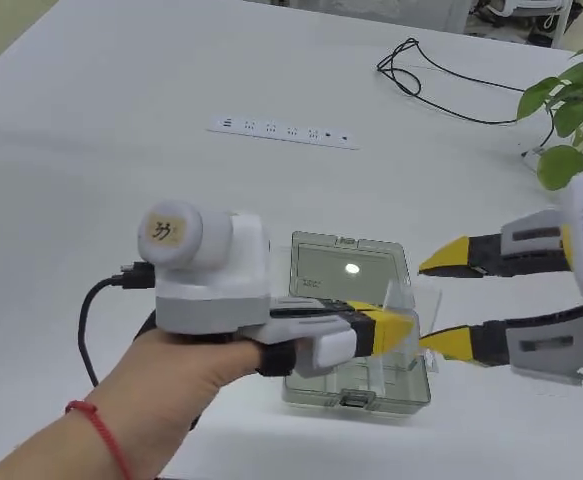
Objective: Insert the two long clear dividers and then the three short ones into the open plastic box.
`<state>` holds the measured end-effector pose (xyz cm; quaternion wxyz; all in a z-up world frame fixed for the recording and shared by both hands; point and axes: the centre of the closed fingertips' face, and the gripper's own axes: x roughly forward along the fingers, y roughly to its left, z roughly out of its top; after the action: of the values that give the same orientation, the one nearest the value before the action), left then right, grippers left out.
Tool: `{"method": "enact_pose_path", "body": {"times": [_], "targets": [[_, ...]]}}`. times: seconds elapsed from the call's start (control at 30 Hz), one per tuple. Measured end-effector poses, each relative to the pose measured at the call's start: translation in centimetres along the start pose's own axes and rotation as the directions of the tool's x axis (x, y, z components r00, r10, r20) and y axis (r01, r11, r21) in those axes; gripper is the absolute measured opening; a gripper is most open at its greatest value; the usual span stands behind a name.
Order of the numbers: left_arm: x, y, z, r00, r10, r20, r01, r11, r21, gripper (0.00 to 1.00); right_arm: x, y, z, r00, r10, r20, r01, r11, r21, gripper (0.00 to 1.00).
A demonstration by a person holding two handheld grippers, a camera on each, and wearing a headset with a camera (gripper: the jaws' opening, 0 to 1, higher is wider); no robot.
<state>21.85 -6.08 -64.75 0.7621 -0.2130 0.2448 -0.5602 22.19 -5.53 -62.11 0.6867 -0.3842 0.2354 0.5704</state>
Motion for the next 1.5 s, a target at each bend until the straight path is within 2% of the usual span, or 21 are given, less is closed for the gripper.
{"method": "enact_pose_path", "body": {"times": [0.07, 0.1, 0.13, 0.23, 0.27, 0.37, 0.4, 0.47, 0.5, 0.6, 0.67, 0.73, 0.8, 0.87, 0.93, 1.03, 1.17, 1.3, 1.5], "targets": [[-0.1, -0.3, -0.2, 0.9997, -0.016, -0.016, 0.017, 0.997, 0.077, 0.00, -0.4, -0.1, 0.2, 0.9983, 0.043, 0.039, -0.045, 0.997, 0.055, 0.29], [-0.1, -0.5, 0.0, 0.9996, -0.026, -0.008, 0.027, 0.994, 0.106, 0.00, -0.5, -0.1, 0.1, 0.9970, 0.059, 0.050, -0.062, 0.995, 0.072, 0.28], [-0.2, -0.8, -0.4, 0.9987, -0.041, -0.030, 0.045, 0.991, 0.130, 0.00, -0.6, -0.1, 0.2, 0.9952, 0.078, 0.060, -0.082, 0.993, 0.079, 0.27], [-0.3, -1.1, -0.5, 0.9975, -0.055, -0.044, 0.063, 0.977, 0.204, 0.00, -0.8, 0.0, 0.0, 0.9851, 0.148, 0.089, -0.157, 0.981, 0.115, 0.24], [-0.3, -1.2, -0.6, 0.9972, -0.058, -0.048, 0.067, 0.975, 0.212, 0.00, -0.8, 0.2, 0.0, 0.9816, 0.167, 0.093, -0.178, 0.977, 0.121, 0.23], [-0.5, -1.7, -0.9, 0.9941, -0.083, -0.069, 0.099, 0.959, 0.267, 0.00, -0.8, 0.6, 0.3, 0.9717, 0.211, 0.105, -0.225, 0.965, 0.137, 0.20], [-0.5, -1.9, -0.9, 0.9930, -0.092, -0.074, 0.110, 0.947, 0.302, 0.00, -0.8, 0.7, 0.4, 0.9681, 0.226, 0.109, -0.240, 0.960, 0.142, 0.18], [-0.6, -2.3, -0.9, 0.9911, -0.110, -0.074, 0.128, 0.940, 0.315, 0.00, -0.5, 0.8, 0.2, 0.9596, 0.256, 0.116, -0.273, 0.949, 0.161, 0.17], [-0.6, -2.5, -0.9, 0.9899, -0.119, -0.077, 0.138, 0.932, 0.336, 0.00, -0.5, 1.2, 0.3, 0.9526, 0.280, 0.118, -0.297, 0.942, 0.158, 0.16], [-0.7, -2.8, -0.9, 0.9873, -0.135, -0.083, 0.156, 0.919, 0.361, 0.00, -0.5, 2.0, 0.5, 0.9376, 0.325, 0.125, -0.342, 0.926, 0.161, 0.14], [-0.8, -3.1, -1.0, 0.9852, -0.147, -0.088, 0.170, 0.904, 0.392, 0.00, -0.4, 2.6, 0.8, 0.9259, 0.356, 0.127, -0.373, 0.914, 0.161, 0.13], [-0.8, -3.2, -1.1, 0.9838, -0.153, -0.093, 0.177, 0.903, 0.391, 0.00, -0.3, 3.0, 0.9, 0.9209, 0.371, 0.121, -0.386, 0.909, 0.154, 0.11], [-0.8, -3.4, -1.1, 0.9825, -0.163, -0.090, 0.186, 0.894, 0.408, 0.00, -0.3, 3.2, 0.7, 0.9157, 0.385, 0.115, -0.399, 0.904, 0.152, 0.09], [-0.9, -3.5, -1.1, 0.9820, -0.168, -0.086, 0.189, 0.893, 0.408, 0.00, -0.3, 3.7, 0.7, 0.9054, 0.409, 0.114, -0.423, 0.893, 0.153, 0.09], [-0.9, -3.6, -1.1, 0.9816, -0.171, -0.084, 0.191, 0.891, 0.412, 0.00, -0.2, 3.8, 0.6, 0.9002, 0.420, 0.114, -0.434, 0.888, 0.152, 0.07], [-0.9, -3.7, -1.1, 0.9813, -0.175, -0.079, 0.192, 0.888, 0.417, 0.00, -0.2, 4.0, 0.6, 0.8967, 0.428, 0.112, -0.441, 0.884, 0.154, 0.04], [-1.0, -3.9, -1.1, 0.9809, -0.179, -0.075, 0.194, 0.885, 0.423, 0.00, -0.4, 4.2, 0.8, 0.8869, 0.446, 0.120, -0.460, 0.876, 0.144, 0.03], [-1.1, -4.0, -1.1, 0.9804, -0.183, -0.074, 0.197, 0.883, 0.426, 0.00, -0.4, 4.5, 1.0, 0.8838, 0.452, 0.121, -0.466, 0.874, 0.141, 0.02], [-1.1, -3.9, -1.3, 0.9813, -0.175, -0.079, 0.192, 0.879, 0.436, 0.00, -0.3, 4.6, 0.9, 0.8842, 0.453, 0.114, -0.465, 0.876, 0.130, 0.02]]}}
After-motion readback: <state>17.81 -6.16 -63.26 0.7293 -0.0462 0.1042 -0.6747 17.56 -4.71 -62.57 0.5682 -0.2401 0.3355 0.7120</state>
